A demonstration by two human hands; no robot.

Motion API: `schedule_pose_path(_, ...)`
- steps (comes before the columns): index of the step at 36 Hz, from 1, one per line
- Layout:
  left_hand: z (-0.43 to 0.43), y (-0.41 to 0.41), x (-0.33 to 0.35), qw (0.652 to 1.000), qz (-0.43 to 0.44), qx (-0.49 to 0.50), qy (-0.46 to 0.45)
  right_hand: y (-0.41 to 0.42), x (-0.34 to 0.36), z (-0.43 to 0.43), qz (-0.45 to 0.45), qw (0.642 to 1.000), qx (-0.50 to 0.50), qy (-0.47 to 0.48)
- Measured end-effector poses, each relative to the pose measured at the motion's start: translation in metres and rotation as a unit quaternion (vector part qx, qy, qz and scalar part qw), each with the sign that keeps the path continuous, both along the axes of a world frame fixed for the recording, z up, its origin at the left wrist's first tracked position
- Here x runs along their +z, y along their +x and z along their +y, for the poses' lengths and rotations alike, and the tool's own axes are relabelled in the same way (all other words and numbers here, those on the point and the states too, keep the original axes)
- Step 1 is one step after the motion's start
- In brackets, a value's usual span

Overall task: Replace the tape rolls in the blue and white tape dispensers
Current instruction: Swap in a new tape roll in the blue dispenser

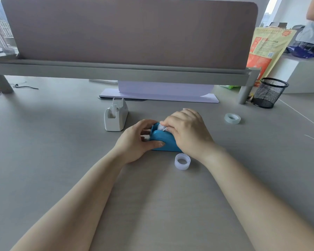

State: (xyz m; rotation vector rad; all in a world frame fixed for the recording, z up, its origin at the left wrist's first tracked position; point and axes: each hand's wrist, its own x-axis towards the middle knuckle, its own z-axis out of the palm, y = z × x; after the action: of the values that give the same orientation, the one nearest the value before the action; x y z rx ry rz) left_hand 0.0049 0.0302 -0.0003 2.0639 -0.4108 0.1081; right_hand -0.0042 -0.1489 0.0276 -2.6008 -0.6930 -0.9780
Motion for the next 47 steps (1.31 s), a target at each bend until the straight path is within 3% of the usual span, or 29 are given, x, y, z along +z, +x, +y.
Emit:
schedule_pose_path(9, 0.001, 0.0, -0.003, 1.0, 0.004, -0.003, 0.009, -0.011, 0.006, -0.008, 0.026, 1.0, 0.0, 0.011)
schedule_pose_path(13, -0.001, -0.007, -0.002, 0.999, -0.013, 0.001, 0.051, -0.017, 0.015, -0.018, 0.054, 0.994, -0.005, 0.091)
schedule_pose_path(18, -0.004, -0.019, 0.005, 0.972, -0.2, 0.009, 0.122, -0.015, 0.022, -0.03, 0.058, 0.987, -0.031, 0.149)
schedule_pose_path(21, -0.007, -0.021, 0.005, 0.954, -0.247, 0.032, 0.168, -0.015, 0.018, -0.029, 0.077, 0.984, -0.047, 0.152)
schedule_pose_path(30, -0.001, -0.018, 0.0, 0.957, -0.258, 0.071, 0.114, -0.012, 0.011, -0.023, 0.164, 0.971, -0.067, 0.163)
schedule_pose_path(40, -0.003, -0.018, 0.0, 0.958, -0.26, 0.066, 0.106, -0.015, 0.013, -0.015, 0.128, 0.978, -0.069, 0.149)
schedule_pose_path(47, -0.005, -0.02, 0.001, 0.957, -0.256, 0.075, 0.112, -0.014, 0.008, -0.008, 0.117, 0.977, -0.124, 0.128)
